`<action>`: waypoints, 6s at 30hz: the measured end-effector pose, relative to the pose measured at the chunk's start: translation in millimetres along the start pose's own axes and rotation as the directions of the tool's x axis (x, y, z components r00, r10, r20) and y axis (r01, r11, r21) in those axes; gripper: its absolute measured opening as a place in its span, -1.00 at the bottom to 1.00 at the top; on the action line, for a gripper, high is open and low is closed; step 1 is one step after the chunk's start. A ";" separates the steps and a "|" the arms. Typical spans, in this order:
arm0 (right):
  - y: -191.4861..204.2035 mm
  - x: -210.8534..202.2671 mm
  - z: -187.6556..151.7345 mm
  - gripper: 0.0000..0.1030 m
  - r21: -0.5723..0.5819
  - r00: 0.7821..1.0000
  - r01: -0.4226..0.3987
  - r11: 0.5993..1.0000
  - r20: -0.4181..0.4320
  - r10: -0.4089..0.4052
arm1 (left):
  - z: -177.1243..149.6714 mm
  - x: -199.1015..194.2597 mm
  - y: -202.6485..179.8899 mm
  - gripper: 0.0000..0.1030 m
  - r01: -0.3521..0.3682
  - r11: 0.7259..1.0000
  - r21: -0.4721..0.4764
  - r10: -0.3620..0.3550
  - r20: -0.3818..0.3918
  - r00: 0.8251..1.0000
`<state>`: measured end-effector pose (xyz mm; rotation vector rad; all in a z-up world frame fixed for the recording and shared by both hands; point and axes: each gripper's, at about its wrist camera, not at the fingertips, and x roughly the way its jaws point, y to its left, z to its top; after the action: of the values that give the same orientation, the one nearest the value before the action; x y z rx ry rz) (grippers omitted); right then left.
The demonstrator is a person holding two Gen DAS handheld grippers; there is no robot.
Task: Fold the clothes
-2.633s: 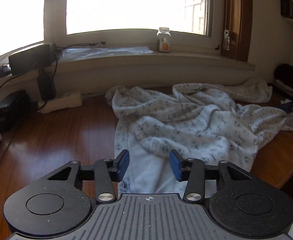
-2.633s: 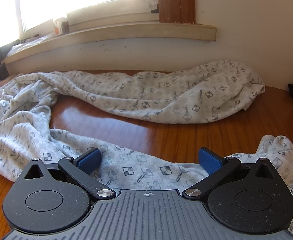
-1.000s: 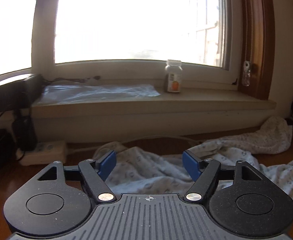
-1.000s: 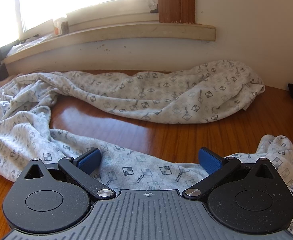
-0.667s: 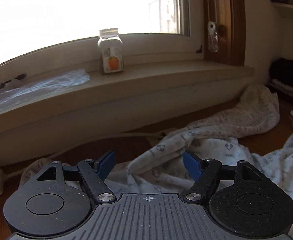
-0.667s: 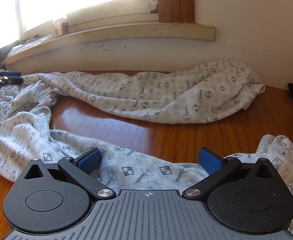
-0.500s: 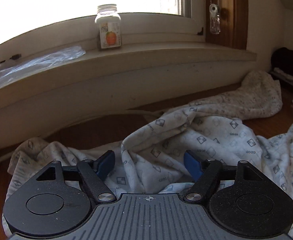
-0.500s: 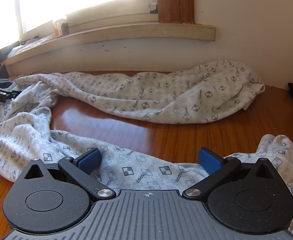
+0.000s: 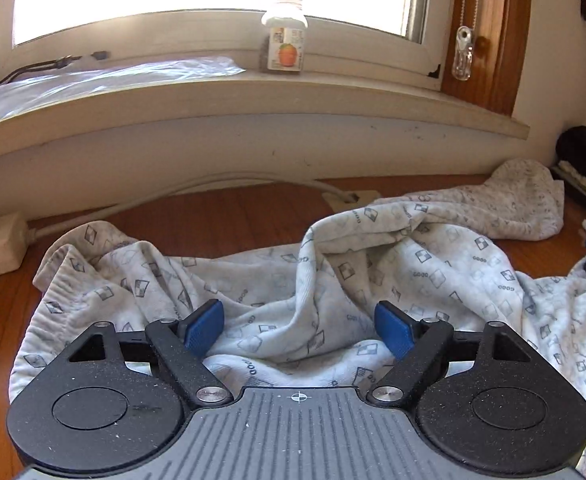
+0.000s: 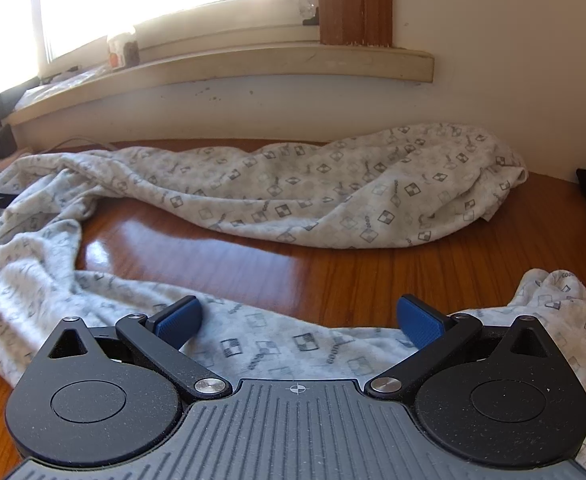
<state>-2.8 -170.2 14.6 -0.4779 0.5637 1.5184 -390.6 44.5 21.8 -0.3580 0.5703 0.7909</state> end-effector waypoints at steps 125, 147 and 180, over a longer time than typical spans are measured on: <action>-171.5 -7.9 66.3 -0.44 0.219 0.809 0.553 0.804 0.089 -0.581 | 67.5 78.6 -35.8 0.55 0.062 0.996 0.069 -0.072 0.155 0.985; -144.0 -92.3 -55.3 -0.50 0.143 0.946 0.323 0.936 -0.029 -0.322 | 62.2 89.3 -37.0 0.63 0.048 0.996 0.071 -0.055 0.094 0.994; -98.0 5.4 7.2 0.07 0.144 0.986 0.148 0.978 0.052 -0.157 | 62.8 96.0 -34.8 0.63 0.010 0.998 0.056 -0.014 0.069 0.997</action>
<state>95.3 -162.2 11.6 -0.3556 0.5666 1.3328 -288.6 107.3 16.9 -0.2819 0.5230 0.7716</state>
